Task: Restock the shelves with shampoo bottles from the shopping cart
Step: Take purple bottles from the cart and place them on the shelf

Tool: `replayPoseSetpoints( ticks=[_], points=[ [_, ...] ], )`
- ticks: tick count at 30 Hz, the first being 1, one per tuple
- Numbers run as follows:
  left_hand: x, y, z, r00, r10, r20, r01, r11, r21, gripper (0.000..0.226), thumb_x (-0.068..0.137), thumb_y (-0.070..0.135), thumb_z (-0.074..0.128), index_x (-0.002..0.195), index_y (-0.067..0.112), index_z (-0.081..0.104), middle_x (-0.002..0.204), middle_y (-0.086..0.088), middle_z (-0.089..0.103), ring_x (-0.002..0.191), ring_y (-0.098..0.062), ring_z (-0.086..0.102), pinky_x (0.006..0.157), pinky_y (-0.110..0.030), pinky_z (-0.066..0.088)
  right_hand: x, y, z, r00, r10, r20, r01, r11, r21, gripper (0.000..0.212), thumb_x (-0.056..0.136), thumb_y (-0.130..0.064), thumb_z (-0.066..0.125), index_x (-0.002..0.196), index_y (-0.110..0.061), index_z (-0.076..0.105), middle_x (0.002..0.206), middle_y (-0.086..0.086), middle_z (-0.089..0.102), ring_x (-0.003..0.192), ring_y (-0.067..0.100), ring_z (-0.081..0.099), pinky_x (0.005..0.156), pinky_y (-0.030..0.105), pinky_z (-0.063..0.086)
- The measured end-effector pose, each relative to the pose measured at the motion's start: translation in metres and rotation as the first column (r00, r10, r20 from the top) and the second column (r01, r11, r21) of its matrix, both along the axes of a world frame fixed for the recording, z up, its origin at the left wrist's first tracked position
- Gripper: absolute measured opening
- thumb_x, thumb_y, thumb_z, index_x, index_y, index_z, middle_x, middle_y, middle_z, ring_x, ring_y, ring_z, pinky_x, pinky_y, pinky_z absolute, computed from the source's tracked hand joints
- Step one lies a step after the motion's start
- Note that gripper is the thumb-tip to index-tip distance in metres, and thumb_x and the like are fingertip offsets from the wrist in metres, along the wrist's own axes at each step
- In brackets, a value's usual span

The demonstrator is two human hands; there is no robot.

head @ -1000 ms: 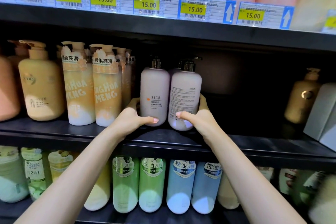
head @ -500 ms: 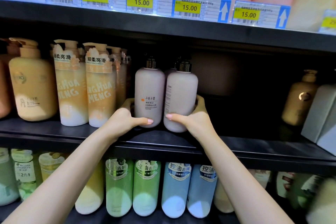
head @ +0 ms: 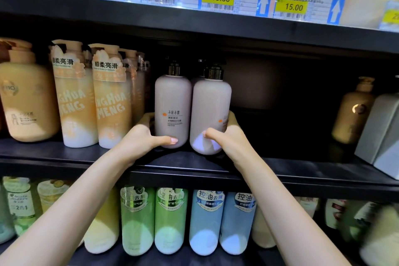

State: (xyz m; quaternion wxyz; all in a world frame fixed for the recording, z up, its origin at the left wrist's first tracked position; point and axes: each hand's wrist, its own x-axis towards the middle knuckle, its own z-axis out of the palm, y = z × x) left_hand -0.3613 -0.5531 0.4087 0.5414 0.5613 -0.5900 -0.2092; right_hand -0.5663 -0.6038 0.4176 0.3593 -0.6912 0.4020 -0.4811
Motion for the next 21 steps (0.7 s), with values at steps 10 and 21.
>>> replayPoseSetpoints(
  ticks=[10, 21],
  points=[
    [-0.001, 0.000, 0.001, 1.000, 0.013, 0.012, -0.012, 1.000, -0.014, 0.075, 0.069, 0.010, 0.081, 0.131, 0.012, 0.041, 0.111, 0.004, 0.060, 0.092, 0.007, 0.055, 0.064, 0.000, 0.044, 0.008, 0.007, 0.003, 0.995, -0.104, 0.012, 0.104, 0.986, -0.131, 0.092, 0.071, -0.024, 0.076, 0.144, -0.028, 0.021, 0.129, 0.000, 0.033, 0.117, 0.019, 0.046, 0.101, 0.038, 0.043],
    [-0.002, -0.002, 0.004, 0.991, 0.127, 0.036, -0.127, 0.992, -0.004, 0.066, 0.066, 0.015, 0.084, 0.122, 0.009, 0.049, 0.103, 0.002, 0.059, 0.093, -0.011, 0.057, 0.062, -0.004, 0.041, 0.004, -0.003, 0.001, 0.998, -0.052, 0.035, 0.054, 0.996, -0.067, 0.073, 0.070, -0.009, 0.081, 0.131, -0.016, 0.041, 0.114, 0.000, 0.060, 0.099, 0.017, 0.063, 0.090, 0.033, 0.052]
  ],
)
